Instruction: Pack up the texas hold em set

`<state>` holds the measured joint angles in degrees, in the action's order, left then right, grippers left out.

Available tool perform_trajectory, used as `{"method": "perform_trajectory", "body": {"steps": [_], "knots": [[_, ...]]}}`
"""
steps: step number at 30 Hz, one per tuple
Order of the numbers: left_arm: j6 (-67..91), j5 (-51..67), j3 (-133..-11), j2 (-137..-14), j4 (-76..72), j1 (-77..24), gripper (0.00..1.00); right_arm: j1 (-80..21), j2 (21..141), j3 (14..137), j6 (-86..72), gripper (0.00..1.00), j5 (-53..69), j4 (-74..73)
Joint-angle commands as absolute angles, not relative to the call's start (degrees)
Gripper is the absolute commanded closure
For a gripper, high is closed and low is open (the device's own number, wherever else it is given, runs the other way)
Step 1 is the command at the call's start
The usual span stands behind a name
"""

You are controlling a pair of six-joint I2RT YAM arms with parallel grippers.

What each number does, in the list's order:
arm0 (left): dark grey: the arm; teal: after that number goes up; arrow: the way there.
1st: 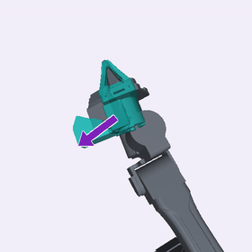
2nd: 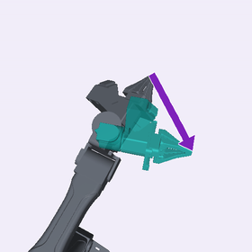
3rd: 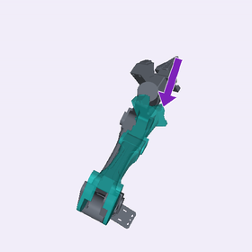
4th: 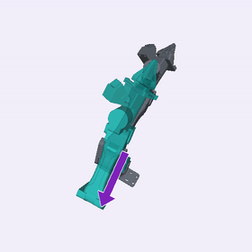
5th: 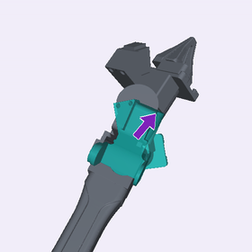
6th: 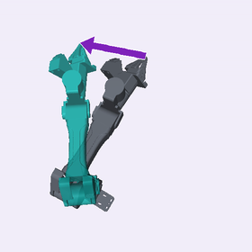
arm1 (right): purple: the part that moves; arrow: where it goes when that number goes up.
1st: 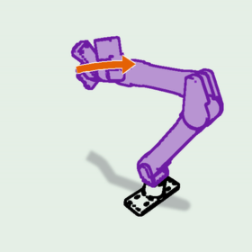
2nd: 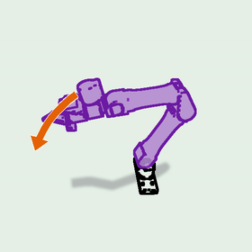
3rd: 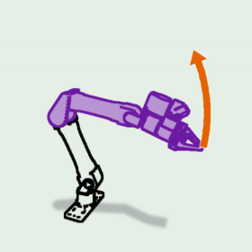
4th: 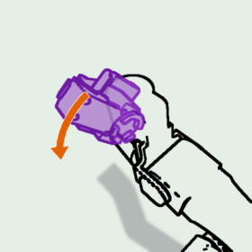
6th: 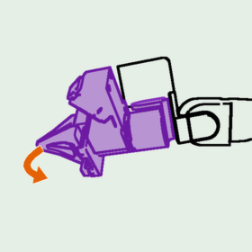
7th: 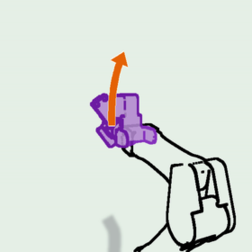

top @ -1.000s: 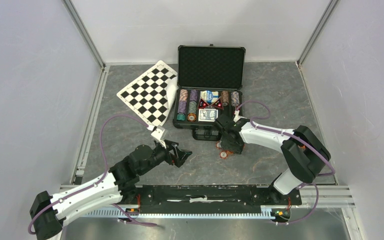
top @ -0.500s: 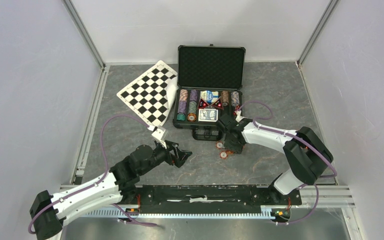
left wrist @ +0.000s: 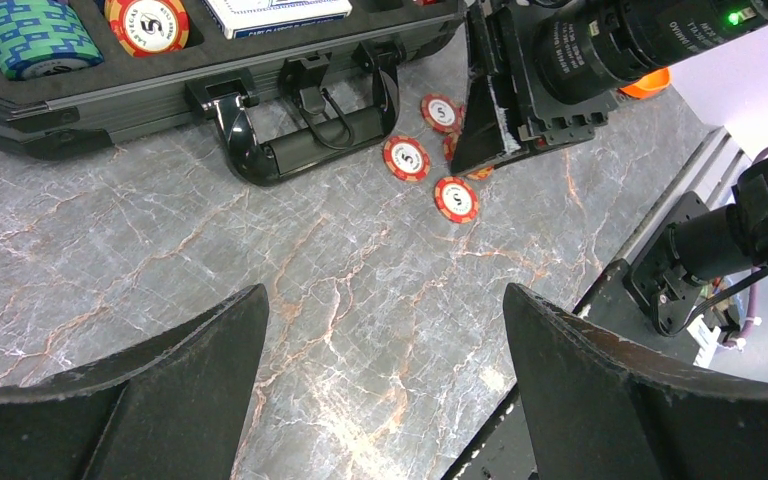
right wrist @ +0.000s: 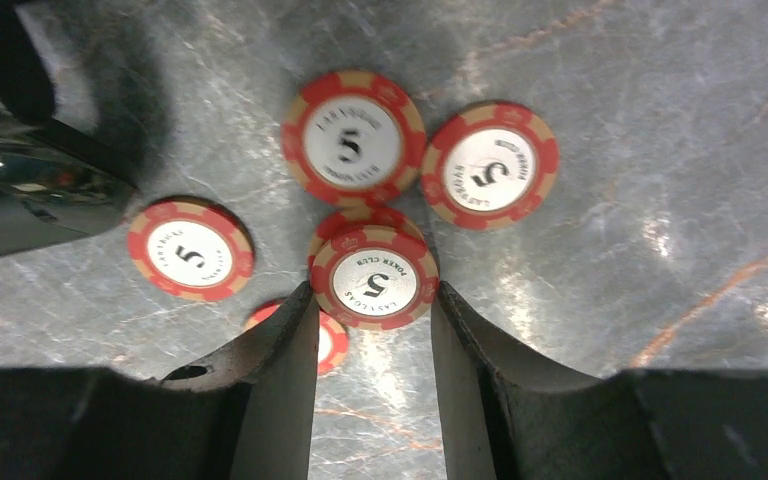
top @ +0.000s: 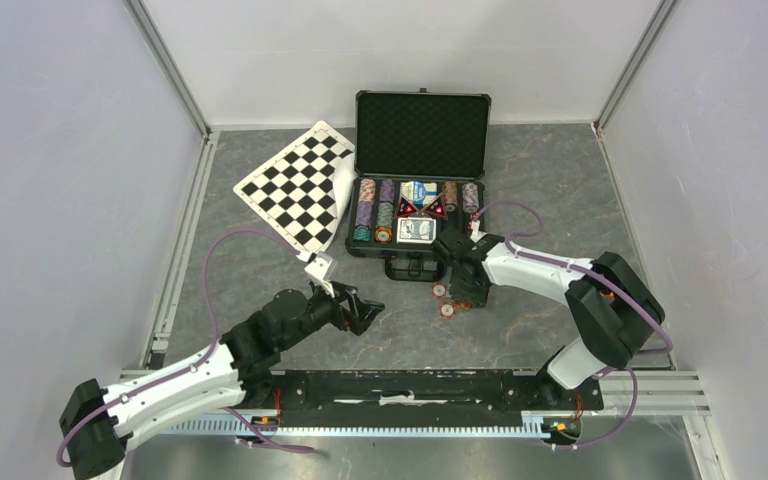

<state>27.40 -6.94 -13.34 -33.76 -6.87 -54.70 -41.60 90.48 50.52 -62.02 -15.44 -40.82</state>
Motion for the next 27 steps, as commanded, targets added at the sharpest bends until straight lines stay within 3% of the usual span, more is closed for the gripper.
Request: {"method": "perform_trajectory", "body": {"steps": [1, 17, 20, 27], "knots": [[26.4, -7.4, -13.4, -34.4, -8.5, -54.6, 0.07, -41.4, 87.4, 49.8, -59.8, 0.82, -18.5, -45.6], [26.7, -8.3, -13.2, -36.9, -10.5, -54.4, 0.04, -41.5, 83.6, 53.3, -51.8, 0.87, -19.5, -43.7], [28.8, -7.2, -13.2, -38.7, -11.3, -52.6, 0.03, -41.5, 83.1, 54.6, -48.2, 0.96, -18.3, -41.4], [30.7, -5.4, -13.5, -38.8, -11.0, -48.1, 0.03, -42.2, 85.8, 60.2, -41.2, 1.00, -17.6, -40.9]]}}
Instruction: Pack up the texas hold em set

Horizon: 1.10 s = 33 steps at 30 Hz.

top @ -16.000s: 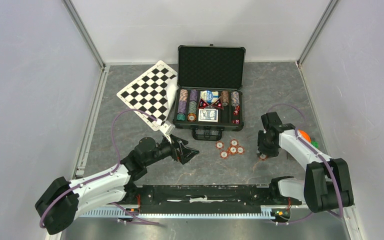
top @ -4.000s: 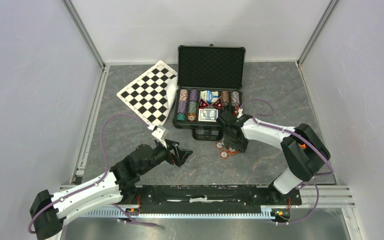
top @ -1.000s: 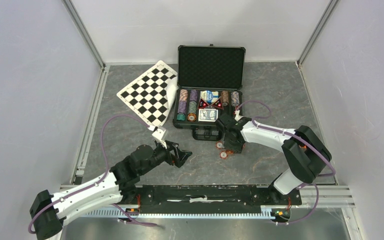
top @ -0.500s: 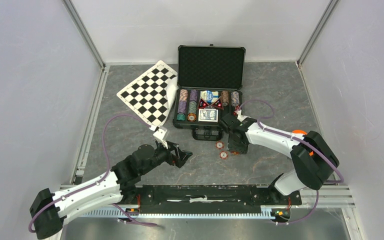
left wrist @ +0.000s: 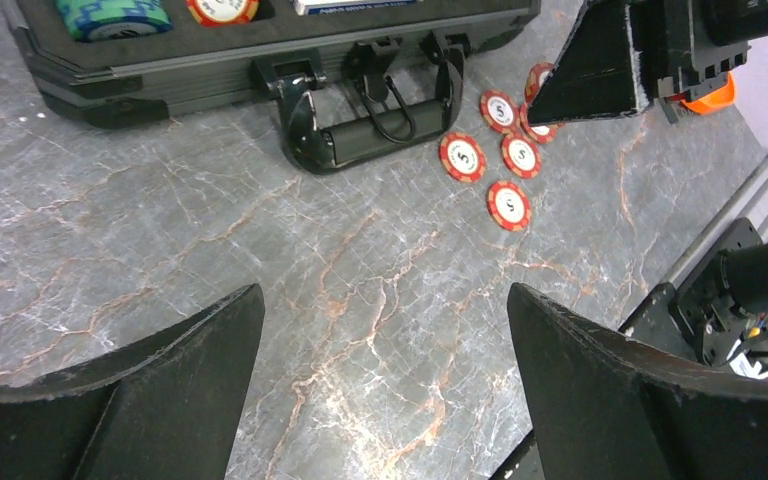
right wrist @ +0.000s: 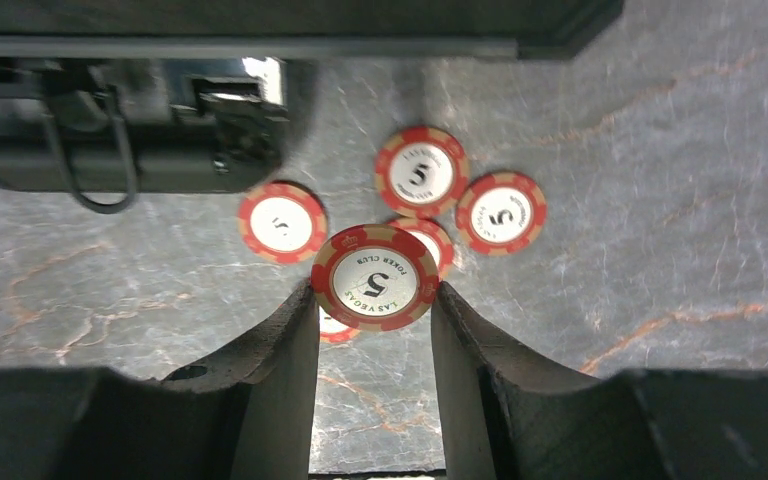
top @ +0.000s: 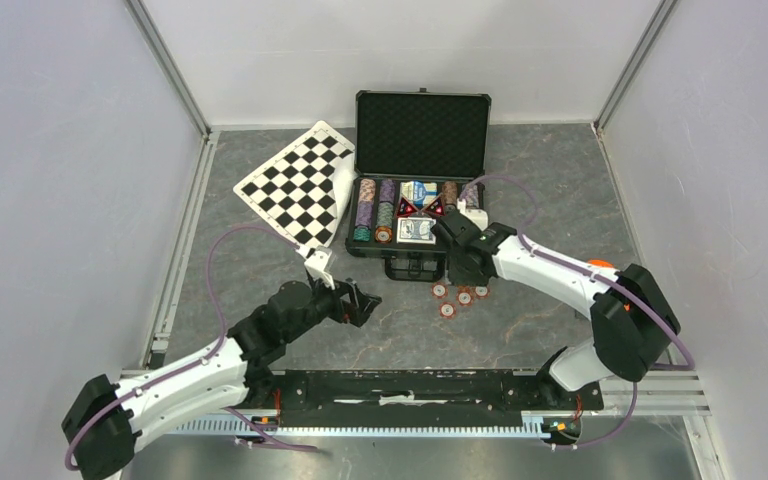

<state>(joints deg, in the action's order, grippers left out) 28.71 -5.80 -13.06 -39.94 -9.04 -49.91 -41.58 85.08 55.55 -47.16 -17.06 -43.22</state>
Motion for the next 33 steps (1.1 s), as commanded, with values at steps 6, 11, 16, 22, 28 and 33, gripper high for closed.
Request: {"method": "perform_trajectory", "body": {"steps": [6, 11, 16, 22, 28, 33], "knots": [[31.1, -6.1, -18.5, -37.7, -3.8, -42.0, 0.02, -42.8, 90.5, 67.7, -34.7, 1.00, -14.8, -39.7], [33.4, -8.6, -21.2, -40.5, -3.5, -39.1, 0.03, -43.8, 97.5, 77.4, -31.0, 1.00, -11.6, -39.7], [33.2, -8.6, -23.9, -44.2, -4.3, -37.5, 0.05, -43.9, 103.9, 85.4, -29.3, 0.99, -7.6, -39.5], [34.0, -7.8, -20.8, -45.0, -10.3, -36.2, 0.05, -43.9, 108.2, 92.0, -28.1, 0.99, -4.7, -39.5], [41.6, -1.1, -16.0, -50.7, -25.7, -34.8, 0.05, -43.7, 109.9, 95.9, -32.2, 0.99, -1.6, -39.1], [41.4, -1.0, -9.8, -56.4, -47.7, -34.9, 0.10, -43.2, 108.9, 97.1, -39.0, 0.97, 2.0, -39.1]]}}
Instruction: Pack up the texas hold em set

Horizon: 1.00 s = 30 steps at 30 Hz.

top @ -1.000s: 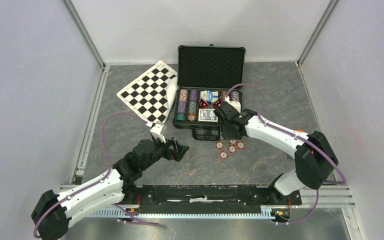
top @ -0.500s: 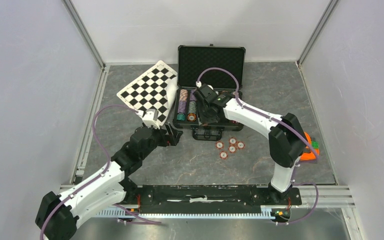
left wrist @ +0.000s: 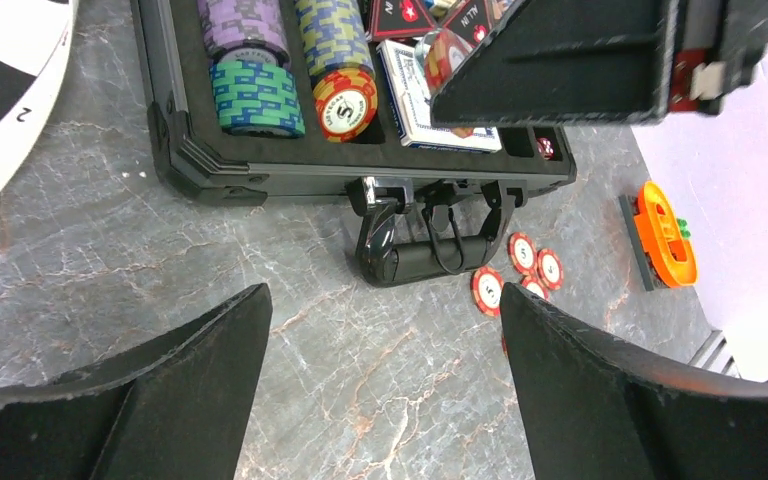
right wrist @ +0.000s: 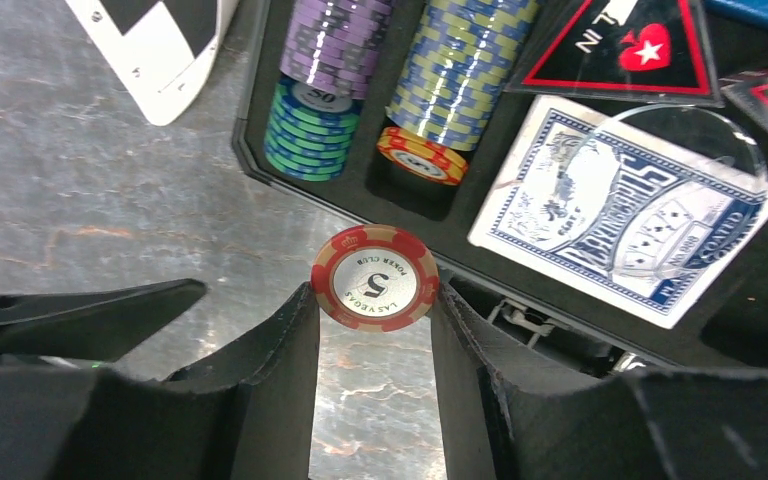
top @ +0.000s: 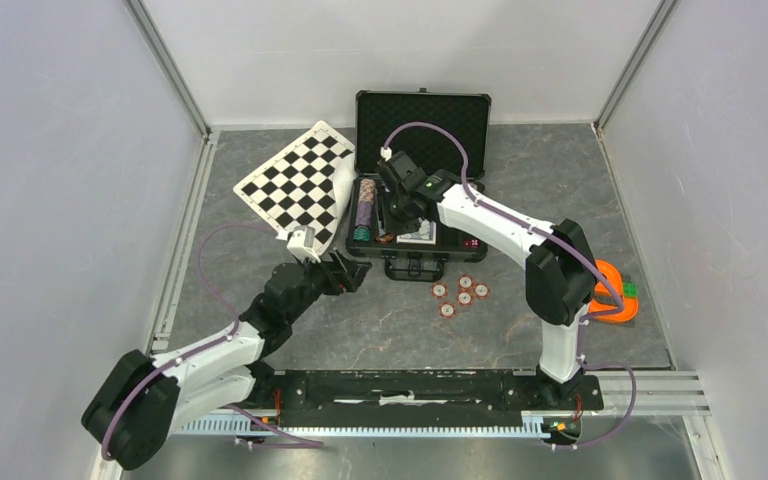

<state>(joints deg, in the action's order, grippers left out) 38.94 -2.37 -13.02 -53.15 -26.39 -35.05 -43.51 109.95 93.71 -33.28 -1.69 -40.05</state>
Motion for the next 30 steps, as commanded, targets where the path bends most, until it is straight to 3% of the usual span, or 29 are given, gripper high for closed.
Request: {"method": "perform_trajectory", "body": {"steps": [1, 7, 15, 30], "knots": [[40.1, -1.1, -9.5, -57.5, -50.2, -34.9, 0.11, -43.1, 108.6, 97.4, -40.0, 0.97, 2.2, -39.4], [32.1, -5.8, -10.1, -61.3, -60.2, -38.0, 0.13, -43.1, 107.4, 98.9, -46.4, 0.98, 2.6, -41.8], [24.2, -22.0, -8.1, -71.1, -77.4, -47.2, 0.12, -43.1, 104.4, 95.3, -53.7, 1.00, 6.3, -37.9], [25.2, -23.1, -11.3, -83.7, -89.1, -46.1, 0.24, -43.4, 101.7, 93.5, -56.2, 1.00, 7.3, -36.3]]}}
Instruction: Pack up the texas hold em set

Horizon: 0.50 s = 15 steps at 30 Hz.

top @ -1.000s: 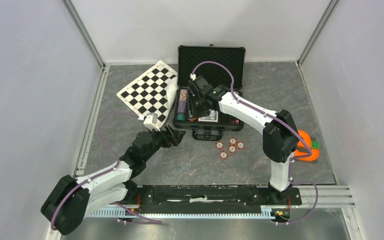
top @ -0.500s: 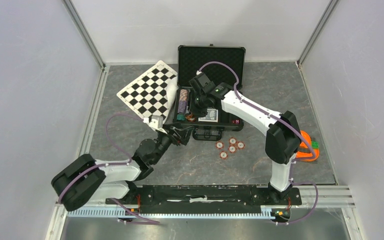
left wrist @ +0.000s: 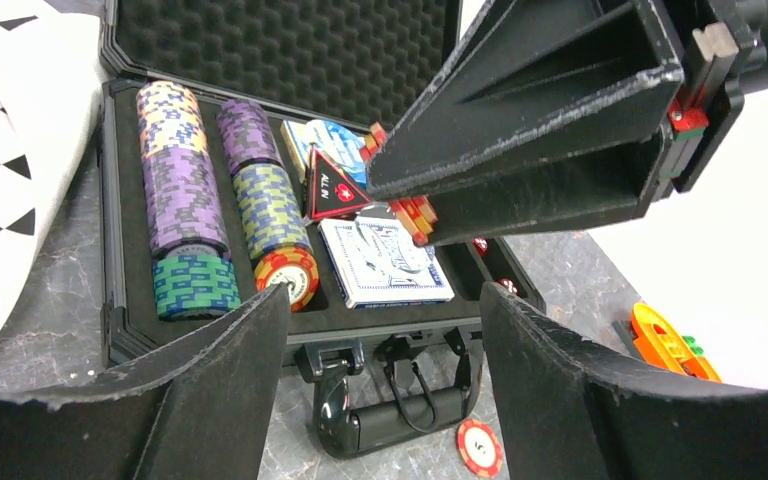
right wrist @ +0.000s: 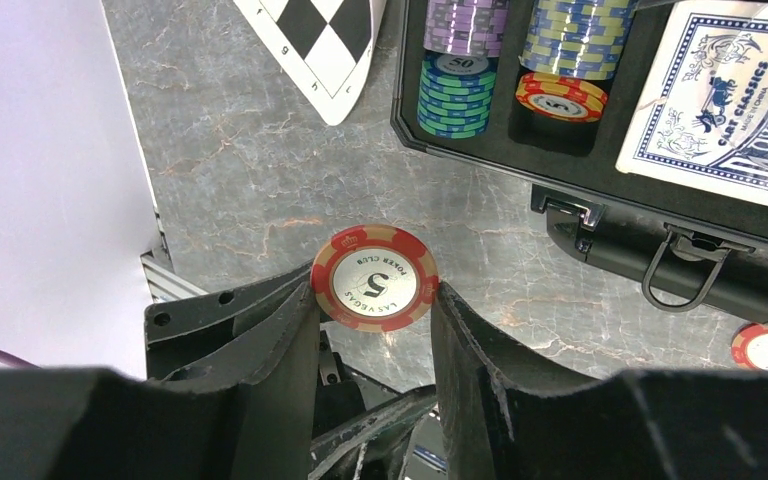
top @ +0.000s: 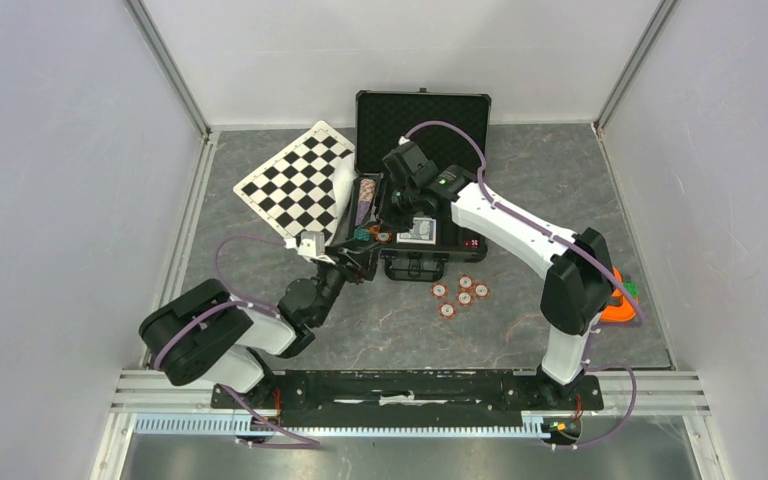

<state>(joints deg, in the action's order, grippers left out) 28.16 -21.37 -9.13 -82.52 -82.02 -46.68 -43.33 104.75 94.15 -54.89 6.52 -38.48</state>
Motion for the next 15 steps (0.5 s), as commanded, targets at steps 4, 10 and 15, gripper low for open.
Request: {"method": "perform_trajectory", "body": {"steps": [4, 10, 15], "knots": [[24.4, -22.0, -12.1, -83.3, -89.1, -46.1, 0.25, -43.4, 101.5, 93.0, -56.2, 1.00, 7.2, -36.3], [24.3, -20.7, -13.0, -83.3, -89.1, -46.1, 0.25, -43.4, 101.4, 92.2, -56.9, 1.00, 8.3, -35.1], [25.5, -23.4, -14.0, -85.4, -89.1, -46.1, 0.32, -43.5, 100.7, 91.9, -57.6, 1.00, 8.2, -34.8]]}}
